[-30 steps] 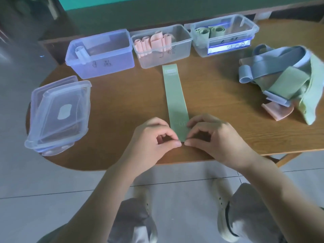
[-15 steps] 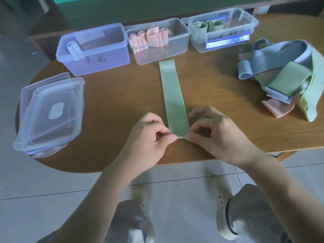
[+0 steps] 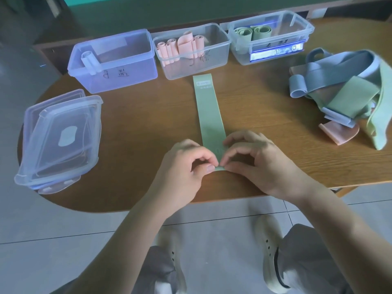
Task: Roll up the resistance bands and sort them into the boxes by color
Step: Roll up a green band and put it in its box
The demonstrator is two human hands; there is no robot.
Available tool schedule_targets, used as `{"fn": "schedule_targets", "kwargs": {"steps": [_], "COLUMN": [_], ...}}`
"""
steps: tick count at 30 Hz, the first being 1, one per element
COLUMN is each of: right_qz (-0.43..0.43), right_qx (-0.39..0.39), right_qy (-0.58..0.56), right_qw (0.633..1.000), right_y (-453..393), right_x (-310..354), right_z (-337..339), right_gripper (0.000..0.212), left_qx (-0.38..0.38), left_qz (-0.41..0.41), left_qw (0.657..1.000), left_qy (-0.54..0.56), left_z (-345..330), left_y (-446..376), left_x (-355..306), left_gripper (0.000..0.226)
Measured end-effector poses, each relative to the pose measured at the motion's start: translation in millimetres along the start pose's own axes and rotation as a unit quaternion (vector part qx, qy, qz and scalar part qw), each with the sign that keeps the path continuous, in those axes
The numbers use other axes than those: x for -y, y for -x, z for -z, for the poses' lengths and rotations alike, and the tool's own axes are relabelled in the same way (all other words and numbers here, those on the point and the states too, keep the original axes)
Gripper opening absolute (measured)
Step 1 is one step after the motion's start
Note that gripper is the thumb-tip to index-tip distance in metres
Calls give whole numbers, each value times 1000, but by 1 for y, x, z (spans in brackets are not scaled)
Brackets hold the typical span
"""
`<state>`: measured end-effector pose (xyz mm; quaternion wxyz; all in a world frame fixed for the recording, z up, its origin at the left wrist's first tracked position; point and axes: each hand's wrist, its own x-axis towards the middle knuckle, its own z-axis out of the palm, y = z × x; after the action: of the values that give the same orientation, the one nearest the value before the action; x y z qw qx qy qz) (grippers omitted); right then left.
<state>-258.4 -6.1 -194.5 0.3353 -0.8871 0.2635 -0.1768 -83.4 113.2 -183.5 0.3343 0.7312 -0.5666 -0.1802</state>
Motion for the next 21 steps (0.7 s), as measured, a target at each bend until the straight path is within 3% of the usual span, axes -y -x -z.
{"fn": "schedule_targets", "kwargs": {"steps": [4,11,21], "right_qz": [37,35,8], "right_qx": [0,1,-35], "right_qy": [24,23,7], "right_qw": [999,999,999], "right_y": [2,7,0], "right_x": [-6,-5,-5], "right_z": [-1,3,0], "right_gripper": [9,14,7], "left_qx": [3,-4,-45], "left_qz": [-13,-74,-40], "left_qw": [1000,996,998], "left_qy": [-17,-39,-13], "left_z": [-3,-1,1], "left_y": [0,4,1], "left_x": [5,11,8], "left_gripper": [22,6,5]}}
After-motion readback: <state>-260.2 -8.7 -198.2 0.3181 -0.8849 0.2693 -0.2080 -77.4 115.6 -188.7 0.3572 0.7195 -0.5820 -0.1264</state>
